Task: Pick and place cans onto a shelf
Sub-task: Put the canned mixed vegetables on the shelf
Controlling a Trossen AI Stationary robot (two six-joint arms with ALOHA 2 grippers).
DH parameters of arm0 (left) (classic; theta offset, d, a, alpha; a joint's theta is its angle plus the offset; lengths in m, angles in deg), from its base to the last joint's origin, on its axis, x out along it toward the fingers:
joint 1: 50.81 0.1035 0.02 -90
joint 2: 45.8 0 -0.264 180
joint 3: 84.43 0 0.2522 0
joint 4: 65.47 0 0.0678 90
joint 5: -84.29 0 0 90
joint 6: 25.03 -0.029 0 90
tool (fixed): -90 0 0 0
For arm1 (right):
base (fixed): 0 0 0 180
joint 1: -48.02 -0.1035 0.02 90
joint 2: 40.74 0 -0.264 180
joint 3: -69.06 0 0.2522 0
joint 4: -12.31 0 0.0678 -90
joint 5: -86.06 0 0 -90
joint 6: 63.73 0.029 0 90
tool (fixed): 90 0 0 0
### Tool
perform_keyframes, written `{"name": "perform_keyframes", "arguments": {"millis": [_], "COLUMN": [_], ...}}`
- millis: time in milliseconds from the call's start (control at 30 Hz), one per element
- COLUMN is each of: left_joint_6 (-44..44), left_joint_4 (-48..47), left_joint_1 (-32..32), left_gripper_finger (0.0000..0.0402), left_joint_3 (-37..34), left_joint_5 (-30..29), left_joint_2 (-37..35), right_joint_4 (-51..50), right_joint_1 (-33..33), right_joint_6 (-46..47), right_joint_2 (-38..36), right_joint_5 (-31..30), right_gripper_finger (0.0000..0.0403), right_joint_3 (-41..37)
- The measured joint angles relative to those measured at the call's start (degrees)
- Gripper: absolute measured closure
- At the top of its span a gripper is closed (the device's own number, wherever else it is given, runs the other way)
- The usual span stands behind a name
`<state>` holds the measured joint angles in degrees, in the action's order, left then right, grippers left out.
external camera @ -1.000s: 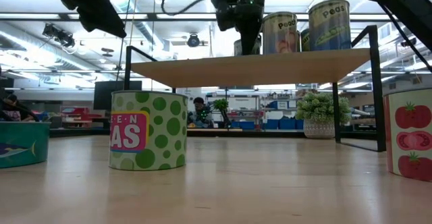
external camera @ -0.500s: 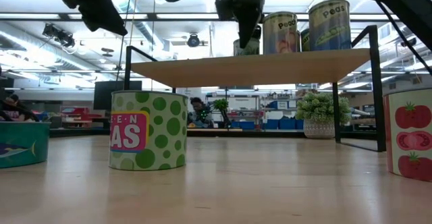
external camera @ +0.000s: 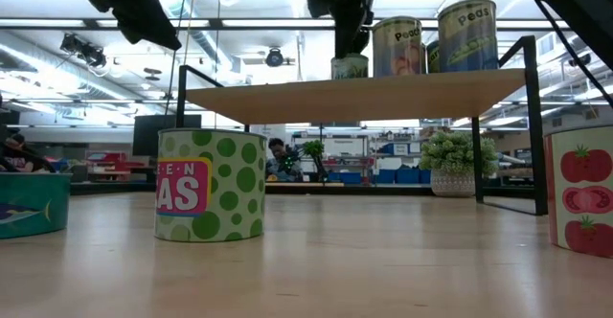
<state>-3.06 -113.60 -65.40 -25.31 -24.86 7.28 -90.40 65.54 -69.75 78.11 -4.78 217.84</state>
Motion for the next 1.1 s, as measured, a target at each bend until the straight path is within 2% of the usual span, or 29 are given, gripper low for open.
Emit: {"name": "perform_keyframes", "arguments": {"millis": [100,333,433,500,1100], "left_joint_6": [-0.73,-0.78,-0.78,-0.76,-0.69], "left_joint_4": [0.21,0.21,0.21,0.20,0.19], "left_joint_1": [0.02,0.02,0.02,0.02,0.01], "left_gripper_finger": [0.0253,0.0253,0.0253,0.0253,0.0253], "left_joint_3": [0.00,0.00,0.00,0.00,0.00], "left_joint_5": [-0.22,-0.37,-0.47,-0.49,-0.67], "left_joint_2": [0.00,0.00,0.00,0.00,0.00], "right_joint_4": [1.46,7.90,9.06,8.68,0.93], "right_joint_1": [0.00,0.00,0.02,0.12,-0.28], "right_joint_6": [0.30,1.33,1.40,1.51,1.38], "right_joint_2": [0.00,0.00,0.00,0.00,0.09], "right_joint_5": [2.00,2.27,5.24,6.69,6.40], "right_gripper_finger": [0.0018,0.0018,0.0018,0.0019,0.0040], "right_joint_3": [0.00,0.00,0.00,0.00,-0.02]}}
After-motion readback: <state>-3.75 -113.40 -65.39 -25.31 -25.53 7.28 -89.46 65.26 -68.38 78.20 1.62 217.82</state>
